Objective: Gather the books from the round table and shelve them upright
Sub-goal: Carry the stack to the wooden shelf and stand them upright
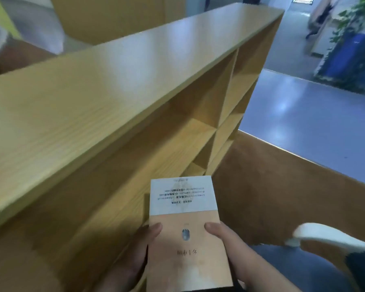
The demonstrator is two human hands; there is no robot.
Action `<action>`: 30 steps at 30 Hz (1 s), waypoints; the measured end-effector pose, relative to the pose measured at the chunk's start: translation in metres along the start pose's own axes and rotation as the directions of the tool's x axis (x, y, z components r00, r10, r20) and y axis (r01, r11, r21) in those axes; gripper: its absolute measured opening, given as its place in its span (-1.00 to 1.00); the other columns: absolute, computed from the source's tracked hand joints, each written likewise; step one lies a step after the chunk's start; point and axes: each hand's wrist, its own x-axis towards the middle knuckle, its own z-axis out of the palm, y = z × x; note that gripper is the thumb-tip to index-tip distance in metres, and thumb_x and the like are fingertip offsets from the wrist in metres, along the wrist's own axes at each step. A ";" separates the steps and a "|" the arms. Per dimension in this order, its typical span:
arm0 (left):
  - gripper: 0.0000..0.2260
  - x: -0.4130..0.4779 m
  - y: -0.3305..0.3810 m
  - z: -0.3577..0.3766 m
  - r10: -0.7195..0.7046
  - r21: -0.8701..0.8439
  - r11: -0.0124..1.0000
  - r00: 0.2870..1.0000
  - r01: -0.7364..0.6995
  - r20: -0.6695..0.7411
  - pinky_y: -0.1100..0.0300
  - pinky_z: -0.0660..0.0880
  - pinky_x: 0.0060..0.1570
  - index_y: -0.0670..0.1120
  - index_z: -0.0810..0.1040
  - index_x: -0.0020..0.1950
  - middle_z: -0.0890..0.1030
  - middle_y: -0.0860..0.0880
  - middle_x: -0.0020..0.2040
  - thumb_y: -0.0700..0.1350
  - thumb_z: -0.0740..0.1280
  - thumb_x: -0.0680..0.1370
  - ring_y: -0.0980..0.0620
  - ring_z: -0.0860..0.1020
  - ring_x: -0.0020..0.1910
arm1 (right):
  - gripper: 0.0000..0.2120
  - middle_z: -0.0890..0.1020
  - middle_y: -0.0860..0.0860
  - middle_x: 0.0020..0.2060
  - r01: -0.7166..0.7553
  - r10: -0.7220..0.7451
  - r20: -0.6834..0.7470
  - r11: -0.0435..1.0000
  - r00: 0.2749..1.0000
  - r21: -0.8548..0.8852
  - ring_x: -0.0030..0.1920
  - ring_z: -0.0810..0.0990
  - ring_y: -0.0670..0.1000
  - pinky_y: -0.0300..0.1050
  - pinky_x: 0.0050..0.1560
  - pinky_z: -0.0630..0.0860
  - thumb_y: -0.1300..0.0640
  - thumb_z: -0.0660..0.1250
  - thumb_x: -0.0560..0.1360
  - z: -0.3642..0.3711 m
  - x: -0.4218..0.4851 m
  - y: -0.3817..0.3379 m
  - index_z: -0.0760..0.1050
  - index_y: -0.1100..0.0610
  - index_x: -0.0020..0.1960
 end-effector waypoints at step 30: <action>-0.67 0.083 0.031 -0.024 0.376 -0.085 0.673 0.440 -0.734 -0.816 0.13 0.62 -0.35 -0.18 0.60 0.07 0.73 -0.18 -0.22 -0.20 0.51 0.34 -0.09 0.72 -0.29 | -0.10 0.73 0.21 -0.24 0.321 0.098 0.756 0.864 0.648 -0.387 -0.31 0.75 0.01 -0.21 -0.39 0.61 0.02 0.75 0.04 0.095 0.257 -0.120 0.55 0.40 0.24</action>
